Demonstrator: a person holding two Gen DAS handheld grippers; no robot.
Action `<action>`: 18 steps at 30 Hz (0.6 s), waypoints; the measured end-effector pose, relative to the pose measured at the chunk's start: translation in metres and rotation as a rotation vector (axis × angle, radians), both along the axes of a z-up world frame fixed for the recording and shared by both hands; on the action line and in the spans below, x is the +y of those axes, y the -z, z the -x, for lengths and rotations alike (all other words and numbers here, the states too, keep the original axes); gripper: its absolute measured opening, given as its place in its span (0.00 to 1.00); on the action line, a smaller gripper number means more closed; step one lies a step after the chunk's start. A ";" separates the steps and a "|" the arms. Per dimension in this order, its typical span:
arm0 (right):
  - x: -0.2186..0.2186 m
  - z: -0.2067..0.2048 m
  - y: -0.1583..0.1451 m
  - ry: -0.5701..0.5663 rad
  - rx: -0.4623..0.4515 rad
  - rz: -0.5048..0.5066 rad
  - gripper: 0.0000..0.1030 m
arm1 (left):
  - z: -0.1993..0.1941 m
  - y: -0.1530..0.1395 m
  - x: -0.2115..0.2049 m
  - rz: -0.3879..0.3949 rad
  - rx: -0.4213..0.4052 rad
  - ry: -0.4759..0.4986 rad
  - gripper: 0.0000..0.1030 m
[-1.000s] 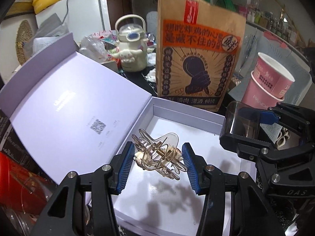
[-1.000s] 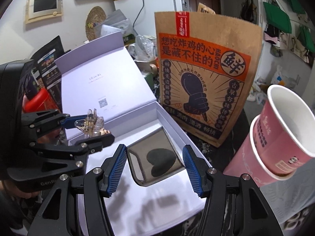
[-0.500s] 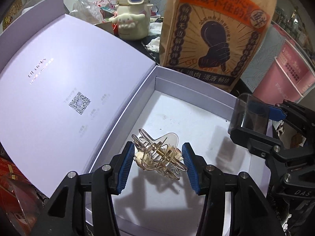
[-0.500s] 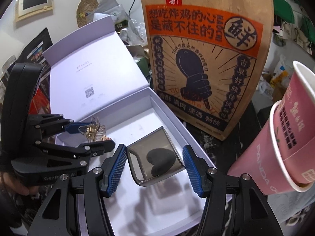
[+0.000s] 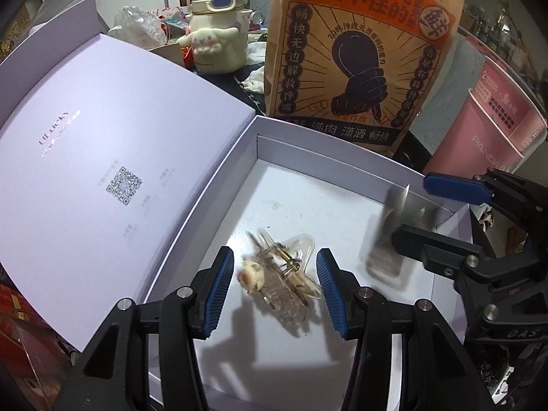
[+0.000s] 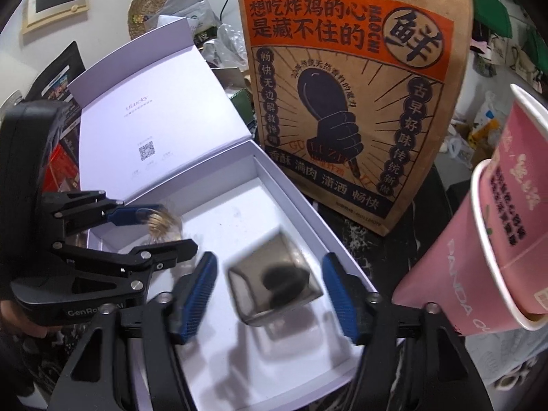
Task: Organize rigid objects
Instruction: 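Lower both clips into the lavender box and open both grippers, then withdraw both grippers from the box back over the table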
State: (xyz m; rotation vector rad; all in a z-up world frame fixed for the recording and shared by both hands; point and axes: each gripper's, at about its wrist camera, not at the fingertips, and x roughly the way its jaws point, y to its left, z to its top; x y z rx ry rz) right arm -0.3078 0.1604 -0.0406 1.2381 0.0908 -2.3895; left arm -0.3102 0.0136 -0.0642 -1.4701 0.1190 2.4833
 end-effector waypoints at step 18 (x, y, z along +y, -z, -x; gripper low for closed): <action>0.013 -0.027 -0.023 0.035 0.036 -0.003 0.70 | -0.023 -0.031 -0.002 0.006 0.061 -0.003 0.86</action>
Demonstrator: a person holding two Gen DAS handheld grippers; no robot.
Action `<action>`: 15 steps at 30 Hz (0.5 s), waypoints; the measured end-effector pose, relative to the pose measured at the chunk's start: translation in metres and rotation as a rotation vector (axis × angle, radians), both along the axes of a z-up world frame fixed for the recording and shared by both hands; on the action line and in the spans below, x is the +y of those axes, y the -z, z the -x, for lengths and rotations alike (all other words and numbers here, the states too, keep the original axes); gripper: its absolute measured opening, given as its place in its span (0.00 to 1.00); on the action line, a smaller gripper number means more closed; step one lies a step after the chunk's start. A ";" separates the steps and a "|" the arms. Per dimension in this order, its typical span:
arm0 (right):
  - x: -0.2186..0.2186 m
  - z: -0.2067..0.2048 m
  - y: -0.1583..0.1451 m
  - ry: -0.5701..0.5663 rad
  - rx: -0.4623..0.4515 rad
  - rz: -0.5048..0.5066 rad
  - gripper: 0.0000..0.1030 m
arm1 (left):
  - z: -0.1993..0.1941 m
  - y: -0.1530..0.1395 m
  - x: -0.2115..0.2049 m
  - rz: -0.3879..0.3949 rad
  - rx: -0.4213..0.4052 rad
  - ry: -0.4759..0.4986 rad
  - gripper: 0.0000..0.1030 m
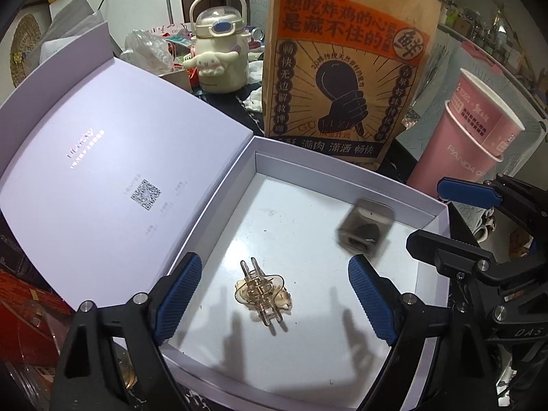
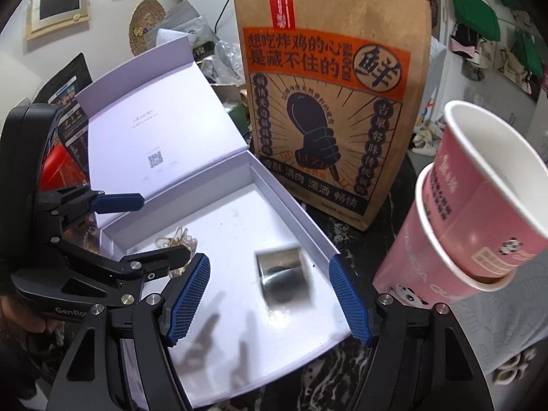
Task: Organize rigid objects
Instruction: 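Withdraw both grippers from the box back over the table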
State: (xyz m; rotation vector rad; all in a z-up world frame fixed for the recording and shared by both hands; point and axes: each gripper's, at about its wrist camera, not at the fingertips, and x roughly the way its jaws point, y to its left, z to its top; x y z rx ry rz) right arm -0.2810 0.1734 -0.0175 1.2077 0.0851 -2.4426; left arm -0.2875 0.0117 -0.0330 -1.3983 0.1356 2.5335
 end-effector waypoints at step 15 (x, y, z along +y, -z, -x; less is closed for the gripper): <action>0.003 -0.027 -0.036 0.025 0.079 0.013 0.72 | -0.021 -0.039 -0.004 0.004 0.095 -0.021 0.86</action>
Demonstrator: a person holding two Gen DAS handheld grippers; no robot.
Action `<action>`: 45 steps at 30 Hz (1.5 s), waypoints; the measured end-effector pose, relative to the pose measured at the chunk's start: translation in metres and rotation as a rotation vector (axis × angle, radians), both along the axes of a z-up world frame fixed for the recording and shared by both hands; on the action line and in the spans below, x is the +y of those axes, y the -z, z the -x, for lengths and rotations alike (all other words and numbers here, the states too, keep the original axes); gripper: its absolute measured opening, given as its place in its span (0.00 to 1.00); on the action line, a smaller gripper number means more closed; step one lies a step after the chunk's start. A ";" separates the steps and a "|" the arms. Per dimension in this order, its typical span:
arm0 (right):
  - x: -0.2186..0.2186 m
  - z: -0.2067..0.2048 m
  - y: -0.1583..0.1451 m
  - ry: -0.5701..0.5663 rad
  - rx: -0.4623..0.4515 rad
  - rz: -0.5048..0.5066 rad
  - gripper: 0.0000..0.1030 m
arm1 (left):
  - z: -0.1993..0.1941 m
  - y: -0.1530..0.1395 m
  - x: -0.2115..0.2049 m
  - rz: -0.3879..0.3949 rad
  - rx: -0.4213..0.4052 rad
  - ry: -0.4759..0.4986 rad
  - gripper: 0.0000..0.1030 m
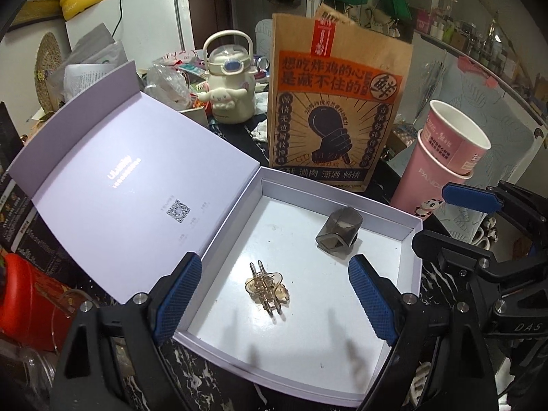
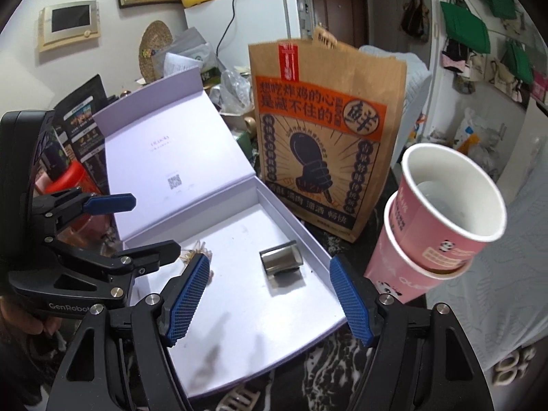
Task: Organize rigid objects
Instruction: 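Withdraw both grippers from the box back over the table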
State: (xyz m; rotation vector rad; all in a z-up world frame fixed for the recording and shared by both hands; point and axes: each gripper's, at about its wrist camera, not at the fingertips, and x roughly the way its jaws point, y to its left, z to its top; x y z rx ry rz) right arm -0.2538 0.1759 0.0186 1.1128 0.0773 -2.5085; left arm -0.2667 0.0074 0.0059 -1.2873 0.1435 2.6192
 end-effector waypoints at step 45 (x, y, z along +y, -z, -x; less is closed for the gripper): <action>-0.018 -0.169 -0.073 -0.013 0.224 0.003 0.83 | -0.182 -0.073 -0.041 -0.012 0.237 -0.098 1.00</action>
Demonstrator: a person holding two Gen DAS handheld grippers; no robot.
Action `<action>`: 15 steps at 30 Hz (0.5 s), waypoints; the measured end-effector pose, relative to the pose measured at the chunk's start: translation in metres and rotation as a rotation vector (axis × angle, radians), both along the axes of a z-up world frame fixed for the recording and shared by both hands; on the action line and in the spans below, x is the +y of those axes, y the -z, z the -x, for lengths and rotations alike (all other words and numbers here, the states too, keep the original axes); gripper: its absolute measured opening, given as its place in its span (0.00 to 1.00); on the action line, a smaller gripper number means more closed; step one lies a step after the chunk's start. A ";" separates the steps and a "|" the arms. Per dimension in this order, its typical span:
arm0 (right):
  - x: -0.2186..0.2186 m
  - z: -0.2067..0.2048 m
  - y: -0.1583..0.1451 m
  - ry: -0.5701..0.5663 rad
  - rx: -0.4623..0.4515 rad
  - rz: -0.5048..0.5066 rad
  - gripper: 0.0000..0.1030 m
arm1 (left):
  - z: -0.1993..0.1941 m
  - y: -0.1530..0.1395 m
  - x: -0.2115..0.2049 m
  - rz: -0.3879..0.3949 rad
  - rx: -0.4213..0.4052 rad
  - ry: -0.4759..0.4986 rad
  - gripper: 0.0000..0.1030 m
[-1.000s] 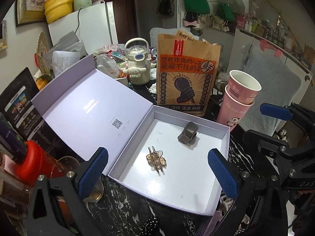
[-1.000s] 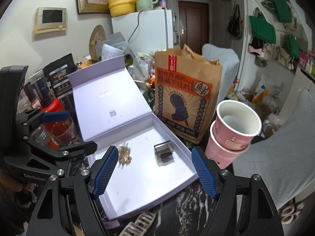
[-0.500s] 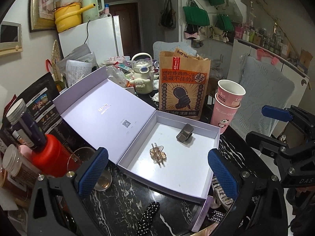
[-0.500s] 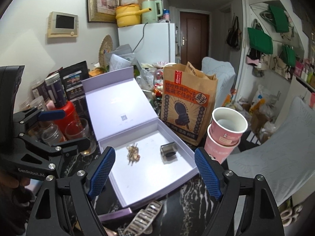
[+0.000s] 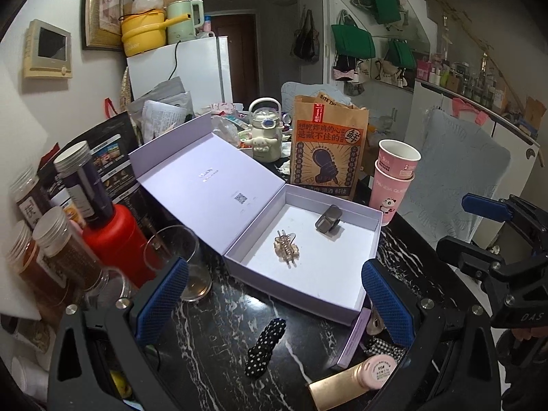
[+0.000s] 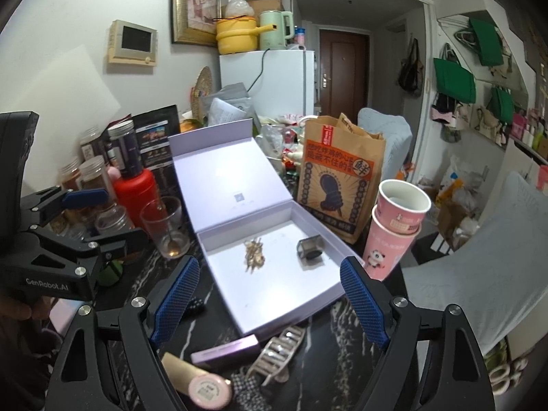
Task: Organize rigid objects
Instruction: 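Withdraw both grippers from the box back over the table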
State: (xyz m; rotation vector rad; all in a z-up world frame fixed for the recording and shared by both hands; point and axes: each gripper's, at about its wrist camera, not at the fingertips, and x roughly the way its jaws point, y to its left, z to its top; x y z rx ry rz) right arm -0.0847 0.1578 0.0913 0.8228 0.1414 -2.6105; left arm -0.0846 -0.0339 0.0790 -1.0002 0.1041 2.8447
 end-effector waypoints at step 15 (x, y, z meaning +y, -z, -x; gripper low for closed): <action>-0.012 -0.041 0.029 -0.018 -0.041 0.021 0.83 | -0.046 0.036 -0.013 -0.007 -0.064 -0.010 1.00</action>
